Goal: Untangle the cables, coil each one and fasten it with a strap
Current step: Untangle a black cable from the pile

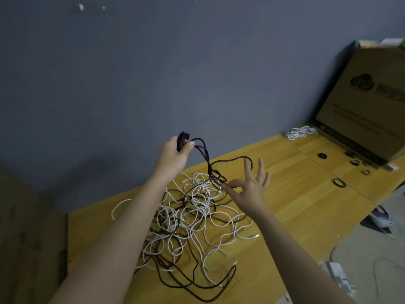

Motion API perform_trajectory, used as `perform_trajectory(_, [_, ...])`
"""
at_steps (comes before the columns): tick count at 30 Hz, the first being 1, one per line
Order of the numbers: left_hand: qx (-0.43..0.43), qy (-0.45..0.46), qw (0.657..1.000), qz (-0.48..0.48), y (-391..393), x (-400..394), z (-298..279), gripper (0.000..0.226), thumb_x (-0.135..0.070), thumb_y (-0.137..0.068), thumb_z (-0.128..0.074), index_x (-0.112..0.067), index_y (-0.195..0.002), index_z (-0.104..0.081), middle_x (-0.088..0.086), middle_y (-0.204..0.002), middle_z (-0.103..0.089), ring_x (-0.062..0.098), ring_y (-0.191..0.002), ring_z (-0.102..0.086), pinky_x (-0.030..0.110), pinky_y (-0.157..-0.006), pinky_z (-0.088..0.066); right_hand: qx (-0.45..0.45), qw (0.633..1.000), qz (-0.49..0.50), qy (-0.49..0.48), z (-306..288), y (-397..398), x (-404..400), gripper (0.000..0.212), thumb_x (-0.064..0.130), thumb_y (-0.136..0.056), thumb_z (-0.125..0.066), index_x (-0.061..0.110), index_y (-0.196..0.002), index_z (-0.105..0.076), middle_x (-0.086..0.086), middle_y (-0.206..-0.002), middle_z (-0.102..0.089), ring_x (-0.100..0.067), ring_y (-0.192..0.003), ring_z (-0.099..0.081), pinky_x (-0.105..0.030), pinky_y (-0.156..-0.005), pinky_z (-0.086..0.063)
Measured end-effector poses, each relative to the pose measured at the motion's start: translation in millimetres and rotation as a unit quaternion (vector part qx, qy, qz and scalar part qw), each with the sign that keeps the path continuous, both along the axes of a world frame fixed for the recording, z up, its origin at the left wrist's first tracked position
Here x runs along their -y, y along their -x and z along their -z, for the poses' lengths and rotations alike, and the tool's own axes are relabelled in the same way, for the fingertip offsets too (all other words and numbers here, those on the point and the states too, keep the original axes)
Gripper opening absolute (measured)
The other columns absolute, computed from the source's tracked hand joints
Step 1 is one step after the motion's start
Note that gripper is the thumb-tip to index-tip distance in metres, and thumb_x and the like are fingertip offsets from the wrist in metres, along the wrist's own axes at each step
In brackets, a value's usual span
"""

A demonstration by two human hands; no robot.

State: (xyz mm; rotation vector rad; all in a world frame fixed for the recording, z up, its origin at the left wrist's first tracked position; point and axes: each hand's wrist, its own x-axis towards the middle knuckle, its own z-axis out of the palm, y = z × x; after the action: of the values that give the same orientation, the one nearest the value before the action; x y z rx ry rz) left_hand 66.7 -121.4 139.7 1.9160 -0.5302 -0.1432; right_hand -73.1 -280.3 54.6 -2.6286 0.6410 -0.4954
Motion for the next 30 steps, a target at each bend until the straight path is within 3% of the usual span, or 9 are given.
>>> perform_trajectory(3, [0.009,-0.001,1.000,-0.017,-6,6,-10,0.017,-0.029,-0.096,-0.055,-0.013,-0.098,-0.057,0.001,-0.089,-0.059,0.018,-0.084,-0.055,0.028,-0.070,-0.037,-0.125,0.981,-0.010,0.146,-11,-4,7,0.037,0.064,-0.089,-0.044,0.041,-0.095,-0.072,-0.005,-0.160,0.004,-0.033,-0.140,0.031,-0.058,-0.107,0.024])
perform_trajectory(6, [0.017,0.007,0.999,-0.051,-6,5,-15,0.016,-0.029,-0.096,-0.056,-0.014,-0.098,-0.057,0.002,-0.092,-0.060,0.019,-0.085,-0.055,0.028,-0.072,-0.037,-0.225,0.962,-0.009,0.153,-14,0,13,0.038,0.063,-0.091,-0.041,0.041,-0.102,-0.070,0.002,-0.161,0.001,-0.032,-0.144,0.022,-0.062,-0.106,0.021])
perform_trajectory(12, [-0.012,0.034,0.990,-0.135,-14,-10,-10,0.019,-0.030,-0.096,-0.054,-0.011,-0.095,-0.053,0.002,-0.082,-0.055,0.026,-0.082,-0.055,0.032,-0.069,-0.040,-0.253,0.953,-0.023,0.164,-6,29,33,0.035,0.056,-0.095,-0.040,0.040,-0.111,-0.066,0.017,-0.152,-0.031,-0.024,-0.148,0.009,-0.063,-0.112,0.013])
perform_trajectory(15, [0.002,-0.015,0.995,-0.102,-5,-8,-5,0.023,-0.033,-0.097,-0.051,-0.010,-0.094,-0.050,0.005,-0.085,-0.054,0.026,-0.080,-0.053,0.033,-0.068,-0.040,-0.253,0.941,-0.055,0.215,-9,32,32,0.033,0.054,-0.095,-0.043,0.038,-0.110,-0.068,0.017,-0.151,-0.033,-0.025,-0.148,0.007,-0.061,-0.107,0.019])
perform_trajectory(19, [0.037,-0.036,0.998,-0.029,8,-1,-13,0.024,-0.034,-0.098,-0.050,-0.012,-0.089,-0.052,-0.002,-0.073,-0.051,0.015,-0.067,-0.050,0.031,-0.059,-0.036,-0.143,0.968,-0.029,0.206,-3,31,21,0.019,0.038,-0.091,-0.057,0.035,-0.104,-0.071,0.010,-0.146,-0.045,-0.029,-0.147,-0.012,-0.057,-0.109,0.016])
perform_trajectory(21, [0.053,-0.032,0.998,-0.008,14,3,-18,0.022,-0.033,-0.098,-0.051,-0.012,-0.090,-0.054,-0.003,-0.073,-0.052,0.010,-0.066,-0.049,0.025,-0.058,-0.036,-0.048,0.978,-0.001,0.201,2,27,13,0.020,0.033,-0.086,-0.059,0.031,-0.101,-0.072,0.005,-0.131,-0.059,-0.029,-0.136,-0.033,-0.053,-0.110,-0.004])
perform_trajectory(23, [0.065,-0.033,0.997,0.009,20,7,-20,0.021,-0.032,-0.097,-0.051,-0.013,-0.090,-0.055,-0.004,-0.072,-0.052,0.010,-0.065,-0.049,0.024,-0.058,-0.035,0.098,0.980,-0.001,0.174,0,22,-1,0.023,0.033,-0.088,-0.054,0.026,-0.100,-0.072,0.006,-0.108,-0.067,-0.024,-0.112,-0.049,-0.043,-0.095,-0.032])
perform_trajectory(27, [0.076,-0.024,0.996,0.029,30,10,-17,0.021,-0.033,-0.096,-0.053,-0.013,-0.091,-0.057,-0.002,-0.075,-0.056,0.016,-0.071,-0.054,0.029,-0.063,-0.039,0.192,0.965,-0.046,-0.170,-32,11,-37,0.047,0.052,-0.087,-0.057,0.029,-0.128,-0.053,0.014,-0.108,-0.054,-0.001,-0.091,-0.054,-0.020,-0.077,-0.050])
perform_trajectory(30, [0.074,-0.022,0.996,0.034,36,9,-14,0.024,-0.033,-0.097,-0.052,-0.011,-0.093,-0.058,0.004,-0.078,-0.057,0.021,-0.075,-0.056,0.033,-0.067,-0.041,0.231,0.954,-0.064,-0.182,-39,6,-41,0.026,0.034,-0.091,-0.060,0.030,-0.116,-0.057,0.010,-0.110,-0.051,0.003,-0.090,-0.055,-0.013,-0.073,-0.045])
